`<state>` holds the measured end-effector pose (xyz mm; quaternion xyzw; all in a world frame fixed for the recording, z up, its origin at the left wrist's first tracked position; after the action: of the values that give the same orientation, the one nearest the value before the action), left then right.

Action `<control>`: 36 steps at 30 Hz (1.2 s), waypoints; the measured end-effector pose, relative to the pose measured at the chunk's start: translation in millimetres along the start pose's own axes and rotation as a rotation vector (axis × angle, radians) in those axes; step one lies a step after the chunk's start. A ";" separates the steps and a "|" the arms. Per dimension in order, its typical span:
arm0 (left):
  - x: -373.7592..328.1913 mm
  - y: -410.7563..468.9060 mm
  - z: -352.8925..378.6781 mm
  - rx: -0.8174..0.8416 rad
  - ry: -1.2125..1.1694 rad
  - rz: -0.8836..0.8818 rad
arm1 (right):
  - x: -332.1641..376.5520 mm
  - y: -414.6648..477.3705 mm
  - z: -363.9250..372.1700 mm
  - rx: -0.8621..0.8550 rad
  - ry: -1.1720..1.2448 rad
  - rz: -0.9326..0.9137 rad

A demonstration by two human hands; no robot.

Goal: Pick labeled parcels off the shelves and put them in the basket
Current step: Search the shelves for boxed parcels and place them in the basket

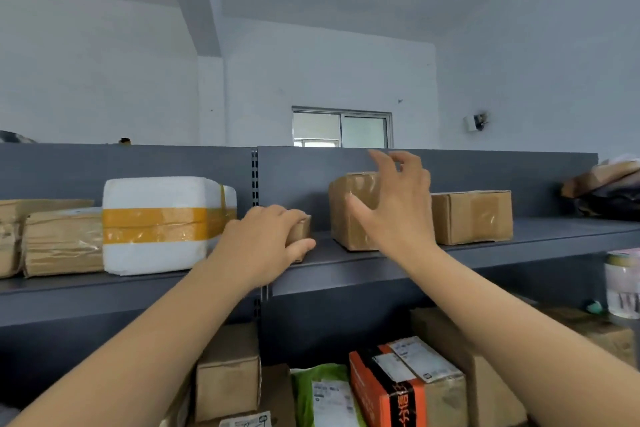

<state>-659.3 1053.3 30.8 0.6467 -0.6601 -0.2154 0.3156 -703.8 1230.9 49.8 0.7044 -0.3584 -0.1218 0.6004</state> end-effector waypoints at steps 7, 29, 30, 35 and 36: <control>-4.6 8.3 10.8 -0.008 0.094 -0.158 | -42.1 28.6 36.0 0.329 -0.112 0.211; -69.8 3.5 -23.0 -0.172 -1.023 -0.119 | -27.8 -39.1 -30.4 0.008 0.410 -0.137; -71.5 1.0 -22.7 -0.157 -1.044 -0.113 | -27.0 -41.6 -31.6 0.022 0.421 -0.118; -70.8 -9.6 -26.6 -0.101 -1.212 -0.133 | -25.9 -54.0 -37.1 0.150 0.605 0.091; -70.7 -11.6 -27.9 -0.096 -1.234 -0.130 | -26.6 -55.7 -38.7 0.159 0.641 0.133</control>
<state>-634.1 1125.9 32.7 0.4270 -0.6699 -0.5975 -0.1090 -679.4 1278.8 0.6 0.7265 -0.2047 0.1736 0.6325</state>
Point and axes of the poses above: each hand's wrist, its own y-axis towards the middle knuckle, its own z-axis out of the palm, x = y × z, the point moved 4 cm from there along y, towards the middle knuckle, and after that the axes turned 3 degrees about y, right-handed, at the moved point
